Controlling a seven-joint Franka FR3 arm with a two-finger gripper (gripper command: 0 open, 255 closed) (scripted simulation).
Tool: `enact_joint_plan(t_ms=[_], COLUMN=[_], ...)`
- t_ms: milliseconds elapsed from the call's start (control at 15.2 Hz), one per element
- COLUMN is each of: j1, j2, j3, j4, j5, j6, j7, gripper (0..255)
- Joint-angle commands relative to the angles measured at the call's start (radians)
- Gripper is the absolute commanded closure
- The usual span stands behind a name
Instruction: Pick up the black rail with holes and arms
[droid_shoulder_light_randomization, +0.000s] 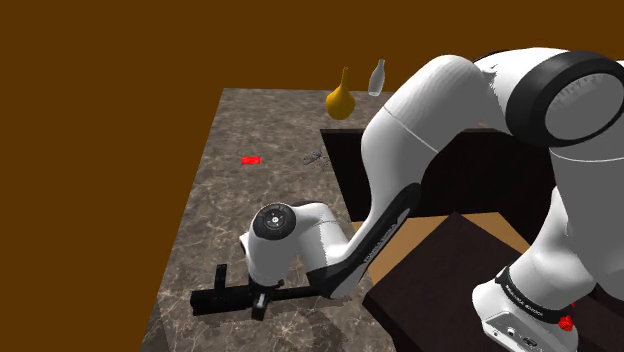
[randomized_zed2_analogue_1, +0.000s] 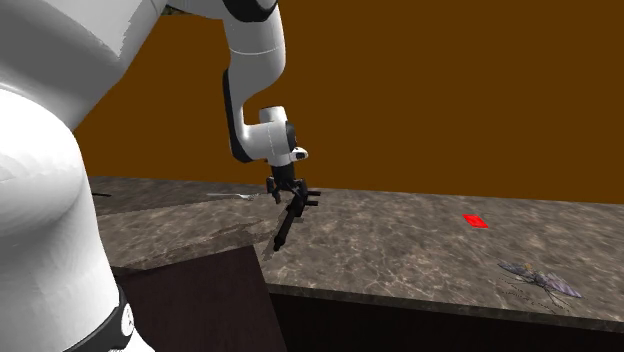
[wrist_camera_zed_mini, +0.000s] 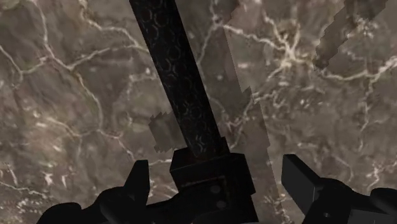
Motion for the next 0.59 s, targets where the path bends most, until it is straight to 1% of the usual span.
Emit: enact_joint_plan(t_ms=[0, 132, 264, 330, 528], j1=[0.011, 0.025, 0.025, 0.025, 0.026], j2=[0.026, 0.056, 0.056, 0.058, 0.059], j3=[-0.014, -0.031, -0.031, -0.033, -0.032], j4=[0.012, 0.026, 0.026, 0.026, 0.028], j5=[-0.014, -0.03, -0.03, -0.031, -0.031], j6=[0.014, 0.032, 0.033, 0.034, 0.033], j7=[0.012, 0.026, 0.026, 0.027, 0.027], gripper=[0, 0, 0, 255, 255])
